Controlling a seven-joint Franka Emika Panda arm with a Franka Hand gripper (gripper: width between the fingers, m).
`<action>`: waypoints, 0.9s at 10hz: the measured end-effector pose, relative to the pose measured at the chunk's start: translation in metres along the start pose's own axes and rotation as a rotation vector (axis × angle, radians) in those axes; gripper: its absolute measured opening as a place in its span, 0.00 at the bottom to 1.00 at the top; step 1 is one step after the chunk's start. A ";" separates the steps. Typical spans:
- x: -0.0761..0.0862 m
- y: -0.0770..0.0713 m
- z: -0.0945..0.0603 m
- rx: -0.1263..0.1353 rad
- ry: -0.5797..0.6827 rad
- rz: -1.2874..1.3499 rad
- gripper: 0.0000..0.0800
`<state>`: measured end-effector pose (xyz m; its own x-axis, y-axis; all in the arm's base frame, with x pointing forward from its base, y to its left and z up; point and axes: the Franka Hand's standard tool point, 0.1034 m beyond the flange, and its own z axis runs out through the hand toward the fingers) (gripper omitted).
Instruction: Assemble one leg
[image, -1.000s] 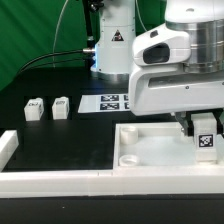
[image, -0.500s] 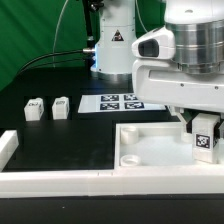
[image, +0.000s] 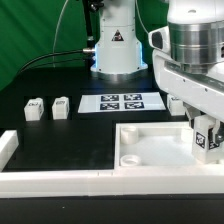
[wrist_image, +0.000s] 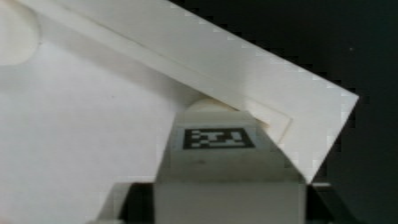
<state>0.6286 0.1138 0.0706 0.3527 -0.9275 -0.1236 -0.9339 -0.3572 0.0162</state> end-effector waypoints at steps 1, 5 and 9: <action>0.000 0.000 0.000 0.002 -0.004 0.088 0.37; 0.000 0.000 0.000 0.002 -0.005 0.070 0.37; -0.001 0.000 0.000 0.002 -0.004 -0.162 0.80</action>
Offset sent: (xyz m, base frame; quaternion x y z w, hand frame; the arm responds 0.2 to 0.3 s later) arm 0.0000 0.0000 0.0000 0.0000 0.0000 0.0000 1.0000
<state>0.6286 0.1144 0.0706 0.4982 -0.8575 -0.1282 -0.8650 -0.5017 -0.0060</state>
